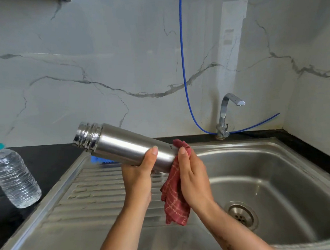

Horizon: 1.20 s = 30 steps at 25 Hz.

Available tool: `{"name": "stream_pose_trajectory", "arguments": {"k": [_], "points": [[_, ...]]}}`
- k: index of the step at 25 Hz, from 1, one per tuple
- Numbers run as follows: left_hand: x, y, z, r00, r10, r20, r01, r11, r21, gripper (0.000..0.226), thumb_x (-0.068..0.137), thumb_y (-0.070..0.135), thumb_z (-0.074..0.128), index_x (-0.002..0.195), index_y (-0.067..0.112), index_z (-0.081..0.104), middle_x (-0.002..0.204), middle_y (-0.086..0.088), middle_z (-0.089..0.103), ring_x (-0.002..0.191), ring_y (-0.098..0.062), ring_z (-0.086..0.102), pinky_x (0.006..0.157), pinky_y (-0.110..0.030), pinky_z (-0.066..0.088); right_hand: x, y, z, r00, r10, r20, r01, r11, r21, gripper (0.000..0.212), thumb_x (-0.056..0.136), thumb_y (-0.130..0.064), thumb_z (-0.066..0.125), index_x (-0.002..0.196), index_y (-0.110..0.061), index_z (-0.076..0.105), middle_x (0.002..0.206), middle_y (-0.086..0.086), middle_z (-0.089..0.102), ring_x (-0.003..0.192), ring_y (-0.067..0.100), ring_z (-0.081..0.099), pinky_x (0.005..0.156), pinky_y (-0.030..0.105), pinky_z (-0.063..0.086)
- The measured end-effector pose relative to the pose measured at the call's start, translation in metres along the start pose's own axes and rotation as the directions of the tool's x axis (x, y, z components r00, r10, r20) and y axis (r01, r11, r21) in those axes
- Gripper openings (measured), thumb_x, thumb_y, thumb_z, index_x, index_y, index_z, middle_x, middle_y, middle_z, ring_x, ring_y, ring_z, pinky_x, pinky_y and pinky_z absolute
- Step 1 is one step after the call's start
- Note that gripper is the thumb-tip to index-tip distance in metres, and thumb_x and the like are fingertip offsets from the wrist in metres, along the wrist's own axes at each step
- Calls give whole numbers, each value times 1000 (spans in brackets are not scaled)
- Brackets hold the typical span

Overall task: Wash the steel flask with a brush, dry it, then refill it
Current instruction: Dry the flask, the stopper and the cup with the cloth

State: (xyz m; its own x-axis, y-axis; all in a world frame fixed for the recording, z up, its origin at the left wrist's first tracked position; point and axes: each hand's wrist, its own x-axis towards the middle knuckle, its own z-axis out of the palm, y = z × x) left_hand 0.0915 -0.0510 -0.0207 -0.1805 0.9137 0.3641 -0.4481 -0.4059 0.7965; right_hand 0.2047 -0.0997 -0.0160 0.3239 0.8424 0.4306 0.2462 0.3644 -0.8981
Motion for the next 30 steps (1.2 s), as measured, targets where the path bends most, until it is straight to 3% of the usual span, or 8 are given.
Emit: {"name": "stream_pose_trajectory", "arguments": {"k": [5,10,12,15,18,22,24,30], "points": [[-1,3,-5,959,-96,266,24,965,262,49,60,37,85,100,13,73,90,-7,78,87,-25,76,75,-41,61,13,-15,-18,992,-115,55,109,989,104,39,112,-24,34,131,-15,67,124,-8,73,121,6,64,105,23,46],[-16,-5,4,725,-327,606,86,917,390,48,68,27,85,112,12,71,102,-18,76,96,-40,72,88,-54,59,16,-44,-52,999,-22,-33,31,949,314,40,109,-37,36,107,-28,75,100,-16,78,99,-1,71,88,18,52],[-17,-5,4,687,-355,634,94,908,407,50,69,27,85,112,8,69,101,-21,74,95,-44,71,88,-54,57,23,-42,-63,991,101,90,-132,872,472,48,106,-48,36,110,-24,77,104,-1,79,101,14,74,93,32,57],[-15,-2,4,654,-393,646,96,890,445,53,68,31,83,108,0,66,97,-27,67,89,-42,67,84,-48,54,30,-42,-73,940,125,319,-316,676,666,43,95,-32,43,100,-11,80,91,13,76,81,23,74,75,32,62],[-16,2,3,598,-451,663,178,881,439,67,66,32,80,113,-9,56,95,-33,59,90,-36,60,83,-48,48,32,-34,-78,886,19,464,-352,678,645,43,96,-18,51,137,-6,59,121,27,63,102,38,63,92,50,56],[-17,7,1,539,-471,698,205,877,434,58,66,29,78,117,5,63,106,-31,63,98,-39,63,90,-53,51,37,-21,-75,876,16,482,-323,761,562,76,84,-39,80,143,-2,50,137,37,54,112,44,58,105,64,45],[-16,9,-1,505,-487,713,192,868,458,59,69,26,78,122,6,64,117,-36,62,106,-46,65,97,-59,51,38,-19,-72,888,43,458,-316,781,538,80,79,-44,84,138,1,55,131,34,61,107,41,62,100,59,52],[-22,5,6,575,-482,661,43,825,563,56,67,30,87,117,13,69,111,-22,72,104,-42,70,98,-62,52,39,-17,-68,943,74,324,-277,714,643,33,75,-23,77,105,-11,68,108,25,72,96,39,67,87,49,55]]}}
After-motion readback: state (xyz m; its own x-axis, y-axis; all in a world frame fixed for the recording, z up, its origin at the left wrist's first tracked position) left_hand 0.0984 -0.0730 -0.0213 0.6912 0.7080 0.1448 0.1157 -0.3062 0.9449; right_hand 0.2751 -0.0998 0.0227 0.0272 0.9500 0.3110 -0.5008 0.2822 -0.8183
